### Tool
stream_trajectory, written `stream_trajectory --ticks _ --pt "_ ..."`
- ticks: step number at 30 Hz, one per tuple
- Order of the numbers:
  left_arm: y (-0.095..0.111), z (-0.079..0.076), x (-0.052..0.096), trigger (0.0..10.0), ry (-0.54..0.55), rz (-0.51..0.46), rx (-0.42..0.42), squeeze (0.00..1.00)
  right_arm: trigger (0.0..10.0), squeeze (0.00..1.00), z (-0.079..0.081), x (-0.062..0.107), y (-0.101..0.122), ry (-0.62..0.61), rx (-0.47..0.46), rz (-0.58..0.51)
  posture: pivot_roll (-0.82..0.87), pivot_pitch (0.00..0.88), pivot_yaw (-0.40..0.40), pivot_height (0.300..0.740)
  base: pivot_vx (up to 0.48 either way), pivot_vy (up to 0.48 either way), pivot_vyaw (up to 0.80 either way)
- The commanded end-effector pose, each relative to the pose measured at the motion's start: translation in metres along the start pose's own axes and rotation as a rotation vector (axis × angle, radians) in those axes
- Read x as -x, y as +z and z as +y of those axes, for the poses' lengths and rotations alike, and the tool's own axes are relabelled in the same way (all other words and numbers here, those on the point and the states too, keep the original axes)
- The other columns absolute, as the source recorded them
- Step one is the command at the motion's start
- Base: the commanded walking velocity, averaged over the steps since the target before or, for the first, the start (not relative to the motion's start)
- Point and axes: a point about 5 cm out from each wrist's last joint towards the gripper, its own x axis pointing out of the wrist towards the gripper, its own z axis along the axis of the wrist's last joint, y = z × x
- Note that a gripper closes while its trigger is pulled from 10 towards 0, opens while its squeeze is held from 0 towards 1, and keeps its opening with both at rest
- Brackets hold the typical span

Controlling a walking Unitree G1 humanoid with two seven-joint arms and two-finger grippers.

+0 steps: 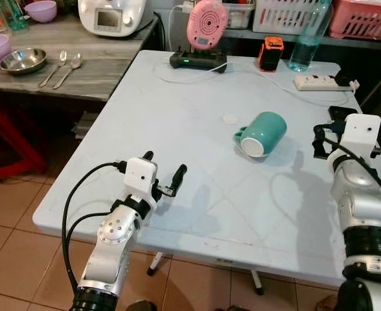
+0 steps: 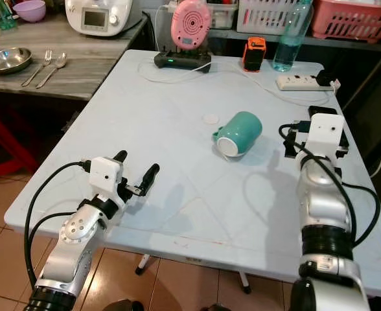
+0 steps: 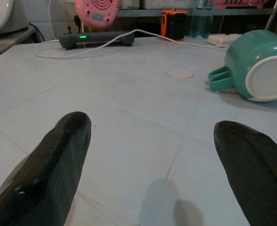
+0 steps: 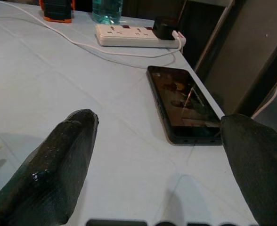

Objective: Setting the table

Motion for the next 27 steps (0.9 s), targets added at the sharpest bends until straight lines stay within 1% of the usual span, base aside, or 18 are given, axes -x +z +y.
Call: stream_trajectory --ticks 1,6,7,14,18,20,23,26,27 --pt "0.004 -0.001 0.0 10.0 -0.016 -0.016 0.004 0.0 10.0 0.0 0.003 -0.006 0.002 0.019 -0.004 0.018 -0.06 0.081 0.003 0.74 0.0 0.0 0.0" --pt "0.004 -0.002 0.002 10.0 -0.016 -0.015 0.005 0.0 10.0 0.0 0.014 -0.013 0.002 0.08 0.019 0.042 -0.05 0.089 -0.001 0.74 0.0 0.0 0.0" --pt "0.004 -0.001 0.003 10.0 -0.015 -0.013 0.004 0.0 10.0 0.0 0.018 -0.015 0.002 0.102 0.026 0.051 -0.05 0.094 -0.002 0.74 0.0 0.0 0.0" --pt "0.005 -0.001 0.005 10.0 -0.013 -0.009 -0.001 0.0 10.0 0.0 0.031 -0.02 0.004 0.18 0.052 0.06 -0.04 0.105 -0.003 0.74 0.0 0.0 0.0" --pt "0.005 -0.001 0.006 10.0 -0.013 -0.008 -0.004 0.0 10.0 0.0 0.04 -0.021 0.006 0.237 0.055 0.056 -0.04 0.108 -0.003 0.74 0.0 0.0 0.0" --pt "0.006 0.0 0.006 10.0 -0.012 -0.007 -0.006 0.0 10.0 0.0 0.05 -0.02 0.007 0.298 0.054 0.057 -0.04 0.11 -0.005 0.74 0.0 0.0 0.0" --pt "0.005 0.0 0.006 10.0 -0.011 -0.006 -0.006 0.0 10.0 0.0 0.057 -0.019 0.007 0.343 0.051 0.053 -0.04 0.11 -0.005 0.74 0.0 0.0 0.0" --pt "0.005 -0.001 0.005 10.0 -0.011 -0.005 -0.006 0.0 10.0 0.0 0.066 -0.015 0.004 0.42 0.04 0.06 -0.04 0.111 -0.005 0.74 0.0 0.0 0.0" --pt "0.005 -0.001 0.005 10.0 -0.012 -0.005 -0.005 0.0 10.0 0.0 0.073 -0.011 0.002 0.483 0.045 0.056 -0.04 0.109 -0.002 0.74 0.0 0.0 0.0"
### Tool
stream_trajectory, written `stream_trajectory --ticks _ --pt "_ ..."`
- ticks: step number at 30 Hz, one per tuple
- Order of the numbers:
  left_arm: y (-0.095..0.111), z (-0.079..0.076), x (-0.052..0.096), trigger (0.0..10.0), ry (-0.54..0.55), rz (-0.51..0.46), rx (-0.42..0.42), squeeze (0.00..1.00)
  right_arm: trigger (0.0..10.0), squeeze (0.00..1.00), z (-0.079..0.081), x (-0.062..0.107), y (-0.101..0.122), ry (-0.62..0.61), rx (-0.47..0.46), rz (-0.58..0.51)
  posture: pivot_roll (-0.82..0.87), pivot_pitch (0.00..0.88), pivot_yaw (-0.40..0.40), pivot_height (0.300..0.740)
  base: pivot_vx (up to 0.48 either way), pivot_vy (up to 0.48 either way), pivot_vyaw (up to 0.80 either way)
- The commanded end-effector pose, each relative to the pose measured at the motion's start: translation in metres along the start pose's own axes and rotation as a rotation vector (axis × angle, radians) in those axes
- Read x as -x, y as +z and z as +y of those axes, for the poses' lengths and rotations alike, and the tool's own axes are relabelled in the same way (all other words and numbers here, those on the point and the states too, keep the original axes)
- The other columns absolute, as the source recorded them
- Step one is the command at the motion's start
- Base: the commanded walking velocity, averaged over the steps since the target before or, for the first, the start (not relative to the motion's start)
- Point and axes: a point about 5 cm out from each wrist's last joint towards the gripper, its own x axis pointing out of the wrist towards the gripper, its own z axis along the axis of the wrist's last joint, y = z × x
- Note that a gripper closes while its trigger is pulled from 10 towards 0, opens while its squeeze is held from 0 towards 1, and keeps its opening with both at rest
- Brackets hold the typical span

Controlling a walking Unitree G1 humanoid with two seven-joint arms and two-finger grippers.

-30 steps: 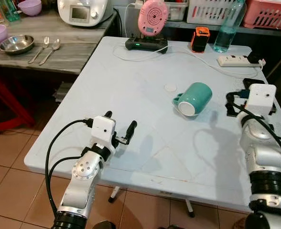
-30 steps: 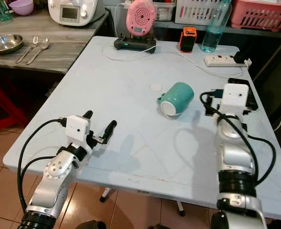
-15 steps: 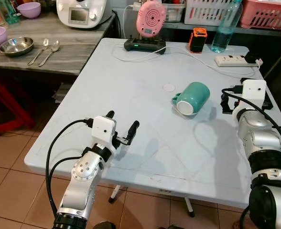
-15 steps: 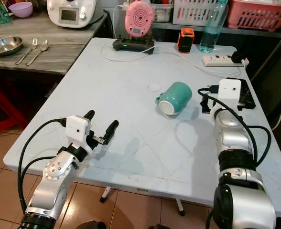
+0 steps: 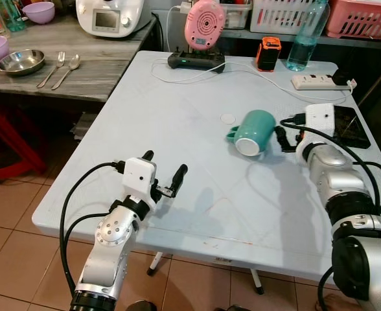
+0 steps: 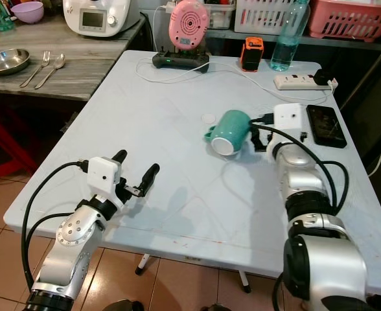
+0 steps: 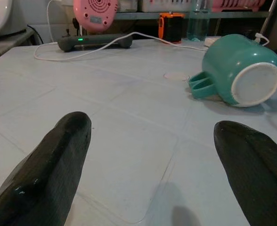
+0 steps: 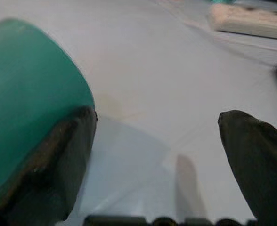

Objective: Setting the table

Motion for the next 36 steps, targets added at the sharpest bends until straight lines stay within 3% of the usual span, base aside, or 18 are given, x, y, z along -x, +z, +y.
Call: stream_trajectory --ticks 1,8,13,20,23,27,34,36 --pt "0.001 -0.001 0.001 10.0 -0.001 0.003 -0.006 0.0 10.0 0.0 0.01 0.0 0.003 0.077 0.003 -0.017 -0.04 0.109 -0.002 0.74 0.0 0.0 0.0" --pt "0.001 -0.001 -0.001 10.0 -0.004 0.002 -0.007 0.0 10.0 0.0 0.038 0.008 -0.009 0.364 0.062 -0.013 -0.05 0.105 -0.001 0.74 0.0 0.0 0.0" --pt "0.0 -0.002 -0.001 10.0 -0.003 0.003 -0.008 0.0 10.0 0.0 0.042 0.012 -0.01 0.438 0.077 -0.019 -0.05 0.105 -0.002 0.74 0.0 0.0 0.0" --pt "-0.001 0.0 -0.002 10.0 0.023 0.01 -0.02 0.0 10.0 0.0 0.034 0.019 0.009 0.436 0.137 -0.12 -0.05 0.104 -0.005 0.74 0.0 0.0 0.0" --pt "0.0 0.0 -0.003 10.0 0.028 0.01 -0.022 0.0 10.0 0.0 0.025 0.028 0.035 0.42 0.158 -0.238 -0.05 0.103 -0.007 0.74 0.0 0.0 0.0" --pt "0.0 0.001 -0.004 10.0 0.03 0.01 -0.023 0.0 10.0 0.0 0.015 0.034 0.053 0.396 0.187 -0.323 -0.05 0.101 -0.005 0.74 0.0 0.0 0.0" --pt "0.0 0.0 -0.006 10.0 0.022 0.009 -0.022 0.0 10.0 0.0 0.012 0.03 0.049 0.474 0.231 -0.331 -0.05 0.098 -0.004 0.74 0.0 0.0 0.0" --pt "0.0 0.0 -0.006 10.0 0.023 0.008 -0.023 0.0 10.0 0.0 0.011 0.025 0.046 0.494 0.181 -0.306 -0.05 0.096 -0.003 0.74 0.0 0.0 0.0"
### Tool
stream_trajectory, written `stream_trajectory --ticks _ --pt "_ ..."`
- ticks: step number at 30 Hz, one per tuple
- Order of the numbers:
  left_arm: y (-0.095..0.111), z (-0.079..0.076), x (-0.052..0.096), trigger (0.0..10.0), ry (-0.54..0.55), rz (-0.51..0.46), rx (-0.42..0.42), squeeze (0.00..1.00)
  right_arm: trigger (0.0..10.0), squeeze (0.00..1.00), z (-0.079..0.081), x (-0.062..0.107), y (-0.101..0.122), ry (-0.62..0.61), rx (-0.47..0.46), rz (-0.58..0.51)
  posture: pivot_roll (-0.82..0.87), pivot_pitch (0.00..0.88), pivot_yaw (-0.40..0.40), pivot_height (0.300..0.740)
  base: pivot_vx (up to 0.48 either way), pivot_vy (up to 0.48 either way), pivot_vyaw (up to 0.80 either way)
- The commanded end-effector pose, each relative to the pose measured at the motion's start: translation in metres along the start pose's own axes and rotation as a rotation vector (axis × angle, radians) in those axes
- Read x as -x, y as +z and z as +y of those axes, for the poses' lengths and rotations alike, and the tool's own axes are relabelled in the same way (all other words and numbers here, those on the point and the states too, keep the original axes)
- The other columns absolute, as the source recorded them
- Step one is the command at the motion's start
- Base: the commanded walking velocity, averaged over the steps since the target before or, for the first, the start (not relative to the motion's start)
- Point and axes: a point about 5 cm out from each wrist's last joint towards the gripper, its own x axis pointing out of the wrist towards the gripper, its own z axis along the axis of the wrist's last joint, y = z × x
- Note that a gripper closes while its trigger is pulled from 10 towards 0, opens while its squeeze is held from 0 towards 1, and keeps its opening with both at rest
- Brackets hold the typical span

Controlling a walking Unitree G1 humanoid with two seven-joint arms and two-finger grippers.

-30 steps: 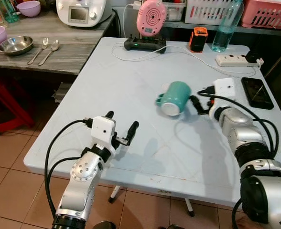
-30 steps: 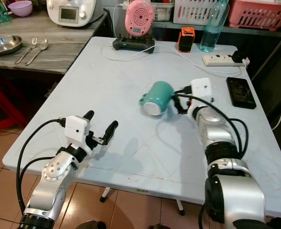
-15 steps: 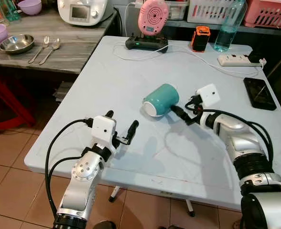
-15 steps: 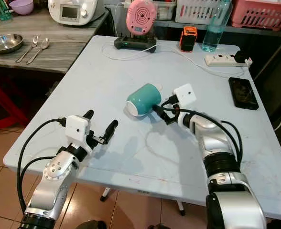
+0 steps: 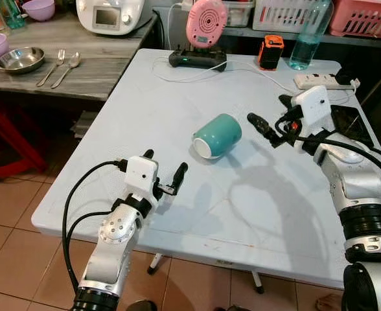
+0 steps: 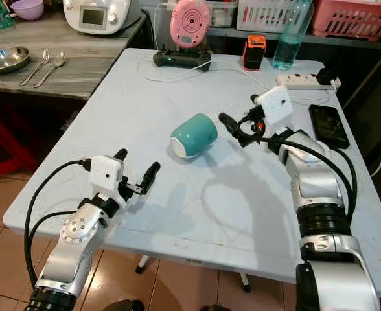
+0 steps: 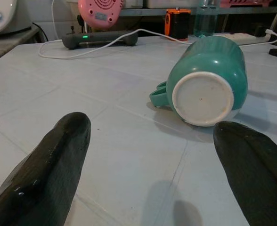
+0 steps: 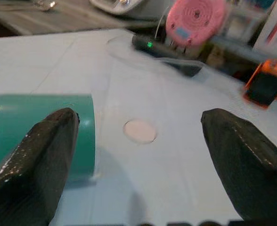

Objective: Setting the table

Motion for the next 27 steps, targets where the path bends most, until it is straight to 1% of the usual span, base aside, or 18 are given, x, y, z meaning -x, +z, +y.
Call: stream_trajectory --ticks 1,3,4,5,9,13,16,18,19,22,25,27 --pt "0.001 0.001 -0.001 10.0 -0.003 0.001 -0.012 0.0 10.0 0.0 -0.004 -0.004 0.006 0.016 -0.003 -0.021 -0.05 0.096 -0.003 0.74 0.0 0.0 0.0" --pt "0.001 0.001 -0.001 10.0 -0.002 0.001 -0.013 0.0 10.0 0.0 -0.003 -0.006 0.004 0.034 -0.019 -0.019 -0.05 0.096 -0.003 0.74 0.0 0.0 0.0" --pt "0.001 0.001 -0.001 10.0 -0.001 0.001 -0.014 0.0 10.0 0.0 -0.001 -0.008 0.002 0.06 -0.047 -0.018 -0.03 0.098 -0.006 0.74 0.0 0.0 0.0" --pt "0.001 0.001 0.0 10.0 0.0 0.001 -0.015 0.0 10.0 0.0 0.0 -0.009 0.0 0.069 -0.056 -0.016 -0.03 0.098 -0.006 0.74 0.0 0.0 0.0" --pt "0.001 0.002 0.002 10.0 0.001 0.004 -0.017 0.0 10.0 0.0 0.005 -0.013 -0.006 0.114 -0.07 0.008 -0.02 0.107 -0.003 0.74 0.0 0.0 0.0" --pt "0.002 0.002 0.004 10.0 -0.002 0.005 -0.021 0.0 10.0 0.0 0.011 -0.019 -0.011 0.156 -0.151 0.016 -0.01 0.111 -0.006 0.74 0.0 0.0 0.0" --pt "0.003 0.004 0.003 10.0 0.0 0.004 -0.022 0.0 10.0 0.0 0.018 -0.023 -0.014 0.192 -0.179 0.027 0.0 0.116 -0.007 0.74 0.0 0.0 0.0" --pt "0.003 0.004 0.004 10.0 -0.001 0.002 -0.02 0.0 10.0 0.0 0.021 -0.025 -0.015 0.21 -0.189 0.029 0.0 0.122 -0.008 0.74 0.0 0.0 0.0" --pt "0.004 0.004 0.005 10.0 -0.004 0.0 -0.016 0.0 10.0 0.0 0.026 -0.028 -0.015 0.233 -0.188 0.029 0.01 0.125 -0.008 0.74 0.0 0.0 0.0" --pt "0.004 0.004 0.007 10.0 -0.007 0.001 -0.015 0.0 10.0 0.0 0.033 -0.032 -0.015 0.261 -0.176 0.031 0.02 0.13 -0.008 0.74 0.0 0.0 0.0" --pt "0.004 0.004 0.008 10.0 -0.008 0.003 -0.014 0.0 10.0 0.0 0.035 -0.033 -0.016 0.268 -0.181 0.033 0.02 0.13 -0.008 0.74 0.0 0.0 0.0" --pt "0.004 0.004 0.009 10.0 -0.007 0.005 -0.015 0.0 10.0 0.0 0.039 -0.036 -0.015 0.282 -0.18 0.037 0.02 0.134 -0.009 0.74 0.0 0.0 0.0"
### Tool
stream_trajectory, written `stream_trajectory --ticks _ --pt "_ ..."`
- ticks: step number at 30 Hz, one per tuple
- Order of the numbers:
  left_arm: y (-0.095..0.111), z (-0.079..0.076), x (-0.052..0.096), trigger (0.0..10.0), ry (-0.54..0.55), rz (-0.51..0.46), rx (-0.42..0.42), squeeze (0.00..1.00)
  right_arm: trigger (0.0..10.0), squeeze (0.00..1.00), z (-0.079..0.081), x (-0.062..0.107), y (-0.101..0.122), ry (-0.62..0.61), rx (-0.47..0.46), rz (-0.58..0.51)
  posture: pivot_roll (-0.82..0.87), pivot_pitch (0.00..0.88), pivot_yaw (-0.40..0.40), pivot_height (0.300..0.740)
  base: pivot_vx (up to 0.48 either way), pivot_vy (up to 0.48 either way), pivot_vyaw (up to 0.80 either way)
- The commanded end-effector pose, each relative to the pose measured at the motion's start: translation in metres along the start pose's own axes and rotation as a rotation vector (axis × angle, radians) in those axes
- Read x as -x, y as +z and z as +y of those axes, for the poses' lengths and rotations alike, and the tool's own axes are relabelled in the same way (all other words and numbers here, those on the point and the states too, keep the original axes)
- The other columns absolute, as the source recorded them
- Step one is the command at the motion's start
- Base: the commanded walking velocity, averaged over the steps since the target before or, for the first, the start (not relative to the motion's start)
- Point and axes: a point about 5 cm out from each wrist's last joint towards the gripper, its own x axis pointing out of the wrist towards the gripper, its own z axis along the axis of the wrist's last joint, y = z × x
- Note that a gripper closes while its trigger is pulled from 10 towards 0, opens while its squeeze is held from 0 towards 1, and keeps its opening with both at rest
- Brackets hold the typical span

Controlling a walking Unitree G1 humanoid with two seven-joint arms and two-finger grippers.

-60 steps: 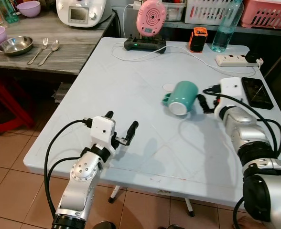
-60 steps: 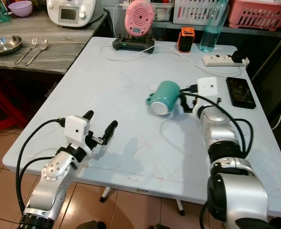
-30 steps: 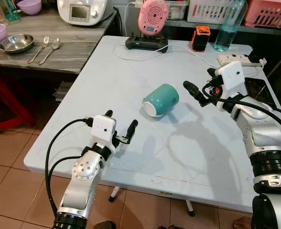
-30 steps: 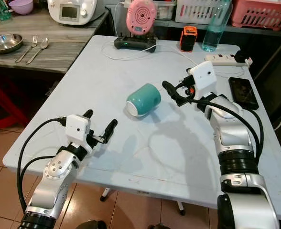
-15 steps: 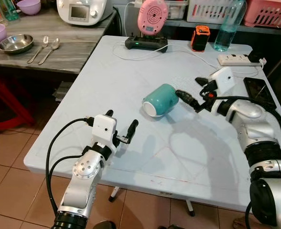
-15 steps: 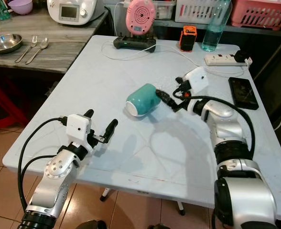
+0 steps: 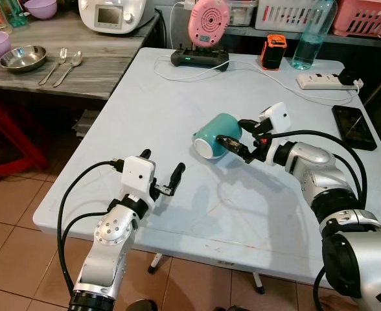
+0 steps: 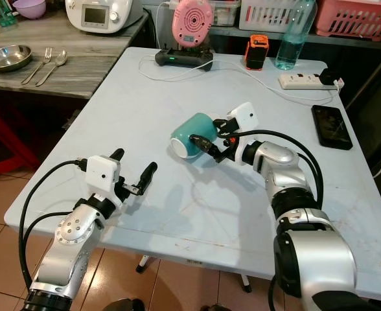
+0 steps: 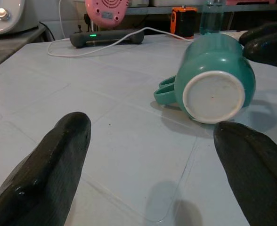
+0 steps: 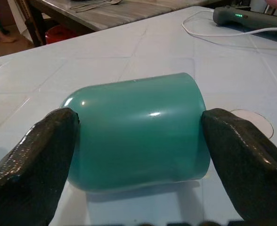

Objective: Setting the table

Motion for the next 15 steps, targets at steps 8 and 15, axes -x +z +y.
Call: stream_trajectory --ticks 8,15 --pt "0.001 0.001 0.005 10.0 -0.001 0.01 -0.005 0.0 10.0 0.0 0.015 -0.015 0.012 0.115 -0.008 -0.042 0.02 0.143 -0.016 0.74 0.0 0.0 0.0" --pt "0.003 0.002 0.005 10.0 0.014 -0.003 0.012 0.0 10.0 0.0 0.021 -0.015 0.011 0.132 0.013 -0.068 0.02 0.141 -0.02 0.74 0.0 0.0 0.0"
